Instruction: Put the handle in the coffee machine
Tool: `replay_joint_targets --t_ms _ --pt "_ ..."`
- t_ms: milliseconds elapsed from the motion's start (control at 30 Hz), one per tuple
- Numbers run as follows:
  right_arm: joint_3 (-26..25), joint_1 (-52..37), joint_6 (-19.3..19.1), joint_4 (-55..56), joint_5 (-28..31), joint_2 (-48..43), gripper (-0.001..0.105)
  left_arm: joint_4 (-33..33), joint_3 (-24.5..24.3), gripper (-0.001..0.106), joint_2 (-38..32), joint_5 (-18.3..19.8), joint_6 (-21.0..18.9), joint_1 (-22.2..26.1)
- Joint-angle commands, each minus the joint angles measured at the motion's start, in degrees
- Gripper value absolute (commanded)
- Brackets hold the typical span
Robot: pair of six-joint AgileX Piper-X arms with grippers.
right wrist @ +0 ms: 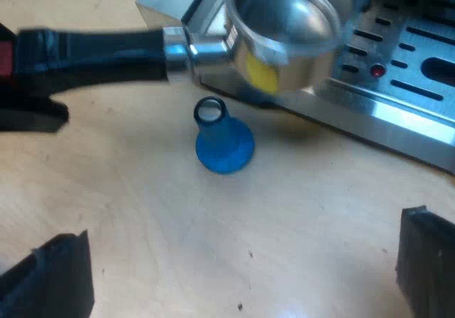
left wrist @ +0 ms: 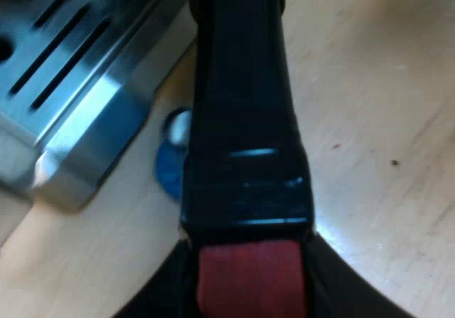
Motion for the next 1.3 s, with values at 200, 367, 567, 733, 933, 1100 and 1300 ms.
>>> replay_joint_targets --t_ms 200,367,567,733,933,1100,1300 --pt "2.6 0.1 -0.7 -9.5 2.4 -0.2 0.087 -2.7 -0.7 0.000 -0.8 2.5 4.7 4.6" --pt "5.0 0.1 -1.0 -14.2 2.8 -0.2 0.087 -4.1 -0.7 0.000 -0.8 6.2 5.0 6.9" --pt "10.4 0.1 -7.1 -26.0 6.6 -0.2 0.087 -6.0 -0.7 0.000 -0.8 8.6 5.0 10.8" --pt "13.6 0.1 -7.2 -33.3 10.1 0.2 0.087 -6.5 0.0 0.000 1.3 9.1 5.0 11.3" --pt "14.0 0.1 -11.9 -38.9 10.1 4.2 0.087 -6.4 0.3 0.000 4.6 9.1 5.0 11.3" --pt "14.0 0.1 -12.5 -43.8 10.1 6.9 0.087 -6.4 0.3 0.000 4.8 8.9 5.0 11.3" --pt "14.0 0.1 -12.8 -43.8 10.1 7.1 0.087 -5.5 0.3 0.000 4.8 8.9 4.4 11.3"
